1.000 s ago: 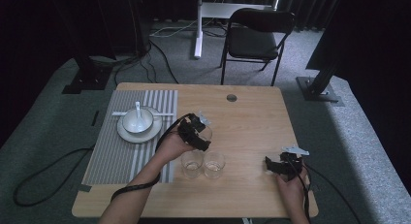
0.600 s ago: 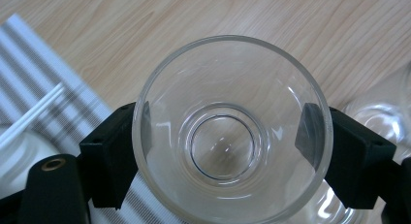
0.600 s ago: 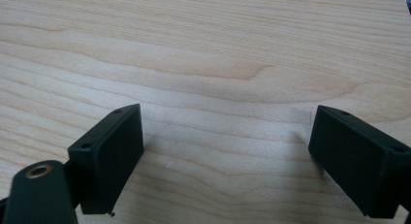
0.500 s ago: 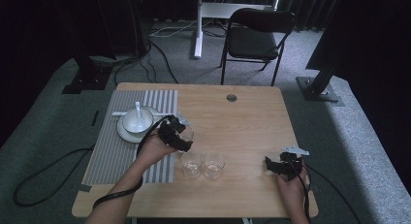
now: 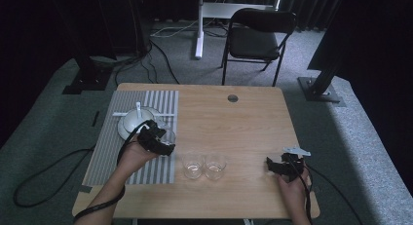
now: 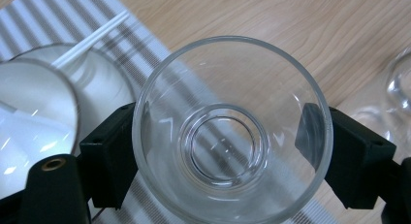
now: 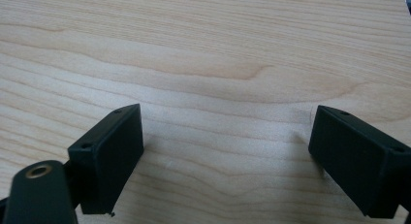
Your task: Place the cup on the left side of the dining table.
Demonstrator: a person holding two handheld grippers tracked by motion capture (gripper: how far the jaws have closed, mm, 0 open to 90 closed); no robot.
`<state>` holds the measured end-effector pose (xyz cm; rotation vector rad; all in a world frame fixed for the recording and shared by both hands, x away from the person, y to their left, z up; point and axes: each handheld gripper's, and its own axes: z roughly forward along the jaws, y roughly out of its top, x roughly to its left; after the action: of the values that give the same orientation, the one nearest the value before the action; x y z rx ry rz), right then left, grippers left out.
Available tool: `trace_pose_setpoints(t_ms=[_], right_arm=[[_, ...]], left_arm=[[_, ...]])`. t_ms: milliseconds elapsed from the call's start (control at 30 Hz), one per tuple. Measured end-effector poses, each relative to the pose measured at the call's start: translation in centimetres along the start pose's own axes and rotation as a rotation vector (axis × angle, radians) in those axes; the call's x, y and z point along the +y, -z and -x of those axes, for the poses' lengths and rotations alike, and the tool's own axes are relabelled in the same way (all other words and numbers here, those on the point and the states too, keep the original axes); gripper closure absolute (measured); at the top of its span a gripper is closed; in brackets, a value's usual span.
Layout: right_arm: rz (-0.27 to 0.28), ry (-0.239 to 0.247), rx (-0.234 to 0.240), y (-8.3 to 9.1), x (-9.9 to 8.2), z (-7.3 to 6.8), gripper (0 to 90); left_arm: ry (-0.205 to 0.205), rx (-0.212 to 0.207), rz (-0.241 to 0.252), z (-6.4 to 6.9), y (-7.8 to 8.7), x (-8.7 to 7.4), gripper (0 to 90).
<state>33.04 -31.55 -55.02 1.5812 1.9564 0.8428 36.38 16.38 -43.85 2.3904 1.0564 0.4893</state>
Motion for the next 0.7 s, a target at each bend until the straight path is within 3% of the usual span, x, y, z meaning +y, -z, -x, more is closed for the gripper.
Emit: trace_pose_setpoints(t_ms=[300, 400, 700], right_arm=[[0.0, 0.0, 0.0, 0.0, 0.0, 0.0, 11.8], [0.0, 0.0, 0.0, 0.0, 0.0, 0.0, 11.8], [0.0, 0.001, 0.0, 0.0, 0.0, 0.0, 11.8]], left_arm=[[0.049, 0.018, 0.0, -1.3, 0.8, -2.7, 18.8], [0.073, 0.007, 0.004, -1.7, 0.9, -3.6, 18.8], [0.086, 0.015, -0.016, -2.4, 1.0, -5.8, 18.7]])
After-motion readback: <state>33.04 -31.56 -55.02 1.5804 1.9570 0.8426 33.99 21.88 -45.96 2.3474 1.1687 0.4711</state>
